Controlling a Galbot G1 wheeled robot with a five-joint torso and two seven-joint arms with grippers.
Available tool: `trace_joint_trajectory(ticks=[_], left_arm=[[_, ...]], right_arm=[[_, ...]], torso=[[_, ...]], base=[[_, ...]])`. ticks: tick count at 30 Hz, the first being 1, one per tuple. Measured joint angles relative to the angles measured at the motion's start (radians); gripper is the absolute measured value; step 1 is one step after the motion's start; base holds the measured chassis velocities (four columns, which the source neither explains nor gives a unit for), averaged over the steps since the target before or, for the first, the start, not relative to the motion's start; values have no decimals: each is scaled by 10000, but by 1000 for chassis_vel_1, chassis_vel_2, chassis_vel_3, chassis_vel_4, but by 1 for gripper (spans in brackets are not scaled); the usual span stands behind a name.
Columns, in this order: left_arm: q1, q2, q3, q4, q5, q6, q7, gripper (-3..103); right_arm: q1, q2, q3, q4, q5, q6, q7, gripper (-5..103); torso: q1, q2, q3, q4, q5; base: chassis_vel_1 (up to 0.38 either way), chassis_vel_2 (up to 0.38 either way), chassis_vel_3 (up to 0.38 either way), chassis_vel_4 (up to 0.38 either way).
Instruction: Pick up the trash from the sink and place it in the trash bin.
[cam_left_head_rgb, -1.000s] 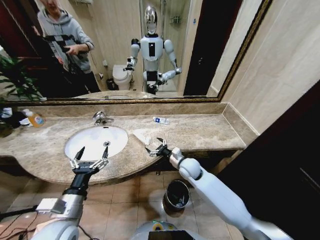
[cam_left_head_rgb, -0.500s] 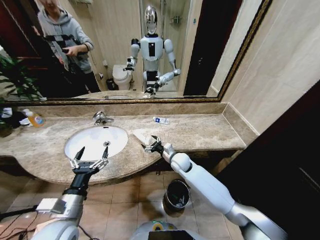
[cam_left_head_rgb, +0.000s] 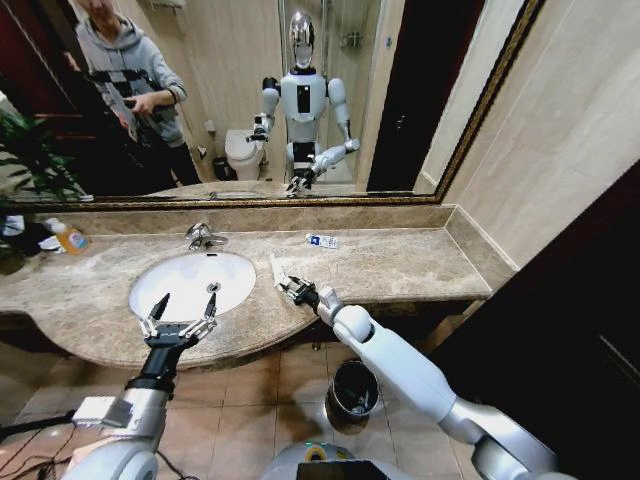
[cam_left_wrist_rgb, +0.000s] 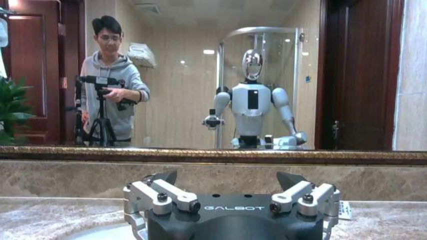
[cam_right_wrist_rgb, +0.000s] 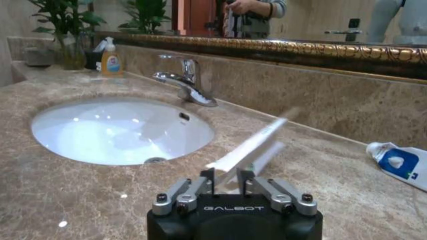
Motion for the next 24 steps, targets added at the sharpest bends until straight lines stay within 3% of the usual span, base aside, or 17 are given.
trace_joint_trajectory(ticks=[2,5,8,24], left_arm=[[0,0,0,0,0,0,0,100],[0,0,0,0,0,0,0,100],[0,-1,0,0,0,0,0,100],[0,0,0,0,0,0,0,100]], right_arm=[[-5,-3,-2,1,-1,0,4,21],[-52,-64,8,49,-4,2,23,5],[-91,-106,46,70,-4,10,32,1],[-259,-387,284,427,131,54,98,0]], torso=[[0,0,0,0,1],[0,0,0,0,1],[0,0,0,0,1],[0,0,0,0,2]], base=[[0,0,0,0],[0,0,0,0],[0,0,0,0],[0,0,0,0]])
